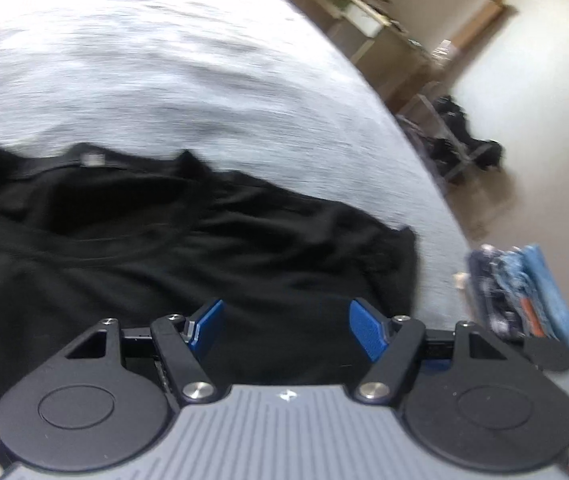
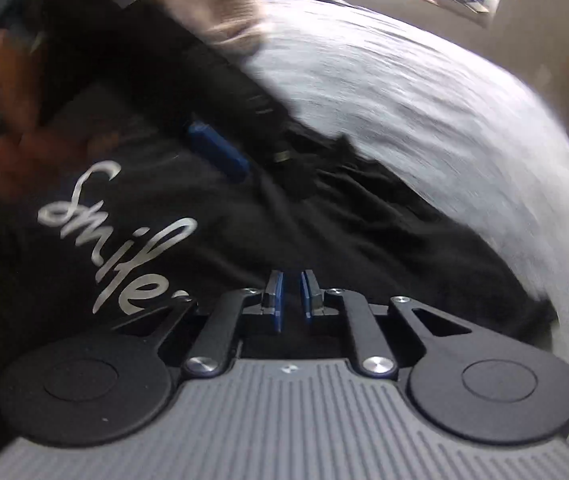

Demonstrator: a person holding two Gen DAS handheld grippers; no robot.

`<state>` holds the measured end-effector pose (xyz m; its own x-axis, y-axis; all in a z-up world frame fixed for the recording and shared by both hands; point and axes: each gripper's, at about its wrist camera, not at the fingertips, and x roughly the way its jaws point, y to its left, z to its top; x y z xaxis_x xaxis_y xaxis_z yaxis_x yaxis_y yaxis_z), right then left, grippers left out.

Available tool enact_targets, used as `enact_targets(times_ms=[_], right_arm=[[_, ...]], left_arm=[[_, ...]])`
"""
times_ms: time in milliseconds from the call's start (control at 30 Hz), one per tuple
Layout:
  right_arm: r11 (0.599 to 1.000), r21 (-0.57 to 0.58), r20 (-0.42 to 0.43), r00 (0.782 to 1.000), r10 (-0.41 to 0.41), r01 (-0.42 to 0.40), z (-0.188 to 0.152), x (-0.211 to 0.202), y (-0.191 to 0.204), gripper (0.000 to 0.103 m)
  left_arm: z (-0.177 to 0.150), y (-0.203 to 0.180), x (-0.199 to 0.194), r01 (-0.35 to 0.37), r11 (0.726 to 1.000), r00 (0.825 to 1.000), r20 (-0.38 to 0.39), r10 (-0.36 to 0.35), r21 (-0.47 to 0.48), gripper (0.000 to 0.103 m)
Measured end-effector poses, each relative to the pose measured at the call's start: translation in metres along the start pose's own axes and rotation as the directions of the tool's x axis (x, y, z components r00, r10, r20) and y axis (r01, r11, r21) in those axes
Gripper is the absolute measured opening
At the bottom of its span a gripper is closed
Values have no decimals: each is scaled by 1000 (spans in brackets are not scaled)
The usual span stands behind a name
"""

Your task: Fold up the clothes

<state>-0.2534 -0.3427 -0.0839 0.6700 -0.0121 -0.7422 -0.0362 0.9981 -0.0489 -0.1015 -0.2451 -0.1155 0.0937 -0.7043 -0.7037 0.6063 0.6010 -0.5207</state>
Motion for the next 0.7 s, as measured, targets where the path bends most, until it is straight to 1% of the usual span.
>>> enact_targets(times_ms=[33,67,100,167,233,300,367,400,433,500,567,633,700], right_arm=[[994,103,-1,999,-32,32,-2,-7,-19,10],[976,205,-4,997,-75,75,-4,-10,-40,10],[943,312,-8,993,-121,118,-8,-13,-63,11],[841,508,-25,979,-200,185,-16,-17,-107,12],[734,643,-31,965,-259,217,-22,-16,-139,14],[645,737,-13,957,-289,204,-27,-14,-162,14],[581,794,0,955,-297,180,-33,-10,-179,16],[560,811,4,956,-295,170,-34,-6,-184,17],[547,822,5,957,-289,161,-34,0,-188,19],[529,837,9,961,-276,144,-34,9,-195,21],[525,840,5,964,-265,140,-34,16,-200,25],[518,844,-5,969,-248,137,-34,21,-204,27],[518,845,-22,976,-216,133,-32,37,-211,27]], left_arm=[[1,-8,5,19,1000,1000,0,-19,10,69],[3,-16,12,35,999,999,3,-35,20,68],[5,-26,20,48,998,999,6,-48,32,67],[9,-46,37,49,997,999,7,-49,67,64],[11,-65,53,30,995,1000,3,-30,98,59],[11,-80,69,-8,993,1000,-7,8,114,55],[12,-90,85,-58,990,998,-24,62,125,51],[12,-93,92,-78,989,996,-33,83,126,47],[12,-94,97,-90,988,995,-40,95,123,42],[12,-93,105,-112,987,992,-51,118,113,39],[10,-92,109,-124,987,990,-55,130,101,37],[10,-91,111,-130,988,989,-55,135,87,31],[12,-89,112,-138,988,988,-54,141,70,25]])
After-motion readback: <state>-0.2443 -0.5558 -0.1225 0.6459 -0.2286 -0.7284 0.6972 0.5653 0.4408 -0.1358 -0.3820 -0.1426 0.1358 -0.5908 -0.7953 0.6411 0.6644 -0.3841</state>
